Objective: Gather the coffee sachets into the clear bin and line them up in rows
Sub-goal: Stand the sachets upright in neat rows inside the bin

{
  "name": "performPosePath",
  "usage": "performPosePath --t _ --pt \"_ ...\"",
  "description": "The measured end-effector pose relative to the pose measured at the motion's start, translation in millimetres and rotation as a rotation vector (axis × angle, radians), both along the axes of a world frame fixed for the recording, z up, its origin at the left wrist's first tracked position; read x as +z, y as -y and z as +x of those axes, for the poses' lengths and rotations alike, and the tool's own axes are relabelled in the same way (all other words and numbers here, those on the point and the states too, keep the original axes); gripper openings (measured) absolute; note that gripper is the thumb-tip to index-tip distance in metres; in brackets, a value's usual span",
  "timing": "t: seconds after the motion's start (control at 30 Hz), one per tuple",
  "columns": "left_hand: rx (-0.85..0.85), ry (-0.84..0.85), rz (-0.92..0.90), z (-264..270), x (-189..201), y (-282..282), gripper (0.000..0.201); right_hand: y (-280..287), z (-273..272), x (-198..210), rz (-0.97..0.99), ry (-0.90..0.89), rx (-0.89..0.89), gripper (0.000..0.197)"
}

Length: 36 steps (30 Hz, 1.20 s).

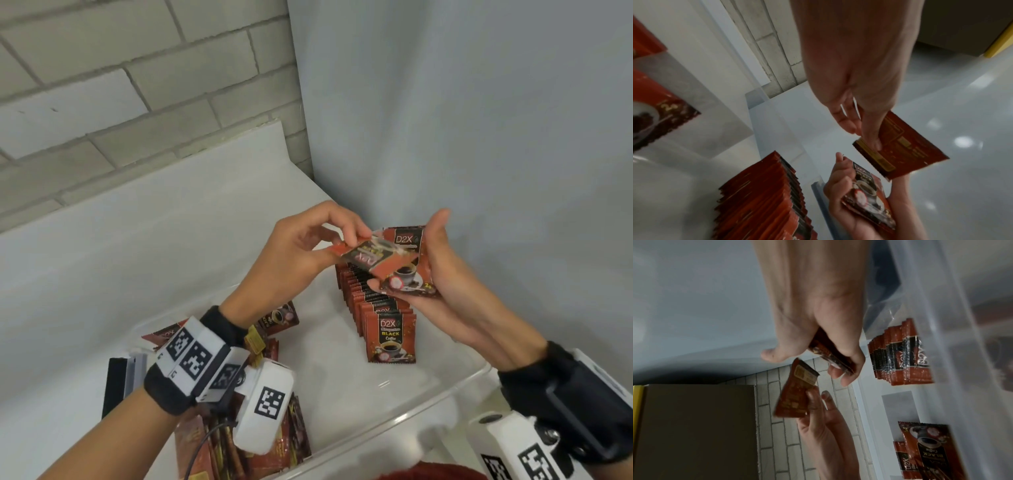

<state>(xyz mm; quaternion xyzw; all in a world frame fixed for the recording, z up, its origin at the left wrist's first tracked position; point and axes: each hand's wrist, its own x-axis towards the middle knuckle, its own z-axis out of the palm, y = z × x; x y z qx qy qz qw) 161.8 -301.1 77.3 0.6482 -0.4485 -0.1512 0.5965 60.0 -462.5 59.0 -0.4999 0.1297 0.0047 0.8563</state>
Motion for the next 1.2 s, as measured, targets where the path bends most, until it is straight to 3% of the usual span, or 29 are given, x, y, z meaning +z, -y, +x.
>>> performPosePath --t 0.13,0.23,0.5,0.6,0.73,0.9,1.03,1.2 --pt "-0.042 0.001 0.014 0 -8 0 0.007 0 -5 2 -0.034 0.018 0.059 0.033" --pt "-0.029 0.006 0.029 2 -15 1 0.005 2 -5 1 -0.048 0.018 0.038 0.018" --pt "0.066 0.010 0.106 0 -8 -7 0.030 2 -3 -1 -0.056 0.005 -0.036 0.023" --pt "0.092 -0.093 0.157 -6 0 -7 0.020 2 -3 -1 -0.079 0.001 -0.043 0.030" --pt "0.041 -0.182 0.220 -12 1 -5 0.038 2 -4 0 -0.088 0.023 -0.045 0.036" --pt "0.026 -0.134 0.239 -10 2 -4 0.018 1 -3 0 -0.062 0.057 -0.106 0.042" --pt "-0.219 0.060 0.377 -5 3 -5 0.016 3 -1 1 0.092 0.144 -0.280 0.023" --pt "-0.580 0.477 0.543 -19 -19 13 0.019 2 -1 1 0.081 0.150 -0.297 0.025"
